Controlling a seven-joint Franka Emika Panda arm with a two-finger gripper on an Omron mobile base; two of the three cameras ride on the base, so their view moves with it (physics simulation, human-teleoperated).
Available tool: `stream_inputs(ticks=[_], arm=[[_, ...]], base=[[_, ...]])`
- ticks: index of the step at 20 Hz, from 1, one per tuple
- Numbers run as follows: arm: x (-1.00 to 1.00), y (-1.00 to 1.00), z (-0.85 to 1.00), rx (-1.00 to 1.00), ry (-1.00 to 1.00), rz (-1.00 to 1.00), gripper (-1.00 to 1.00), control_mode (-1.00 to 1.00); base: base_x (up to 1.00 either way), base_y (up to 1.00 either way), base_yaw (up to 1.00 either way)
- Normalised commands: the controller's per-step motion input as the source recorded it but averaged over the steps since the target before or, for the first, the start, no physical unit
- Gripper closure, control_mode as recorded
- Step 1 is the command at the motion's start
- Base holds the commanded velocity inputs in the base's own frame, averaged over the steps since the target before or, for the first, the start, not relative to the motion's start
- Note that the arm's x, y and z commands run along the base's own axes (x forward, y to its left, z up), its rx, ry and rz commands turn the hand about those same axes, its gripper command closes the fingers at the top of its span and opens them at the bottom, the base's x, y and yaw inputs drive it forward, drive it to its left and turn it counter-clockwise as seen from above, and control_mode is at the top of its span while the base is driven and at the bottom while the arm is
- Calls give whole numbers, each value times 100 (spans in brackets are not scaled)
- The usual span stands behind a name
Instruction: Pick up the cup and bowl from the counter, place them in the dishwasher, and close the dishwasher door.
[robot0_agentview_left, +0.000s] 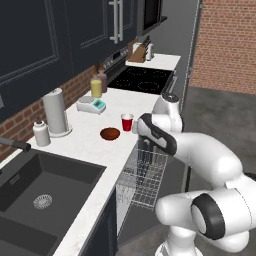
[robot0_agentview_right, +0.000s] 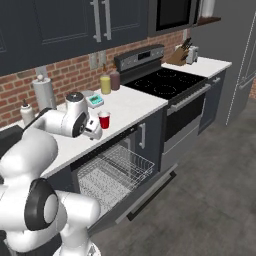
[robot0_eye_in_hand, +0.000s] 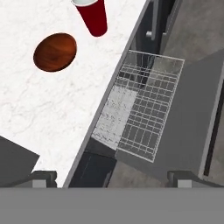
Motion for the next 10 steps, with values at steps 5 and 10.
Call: stream_inputs(ticks=[5, 10], arm=[[44, 28, -18, 4, 0, 0, -100, -100], [54, 31, -16, 0, 0, 0, -100, -100]], base=[[0, 0, 0], [0, 0, 0]])
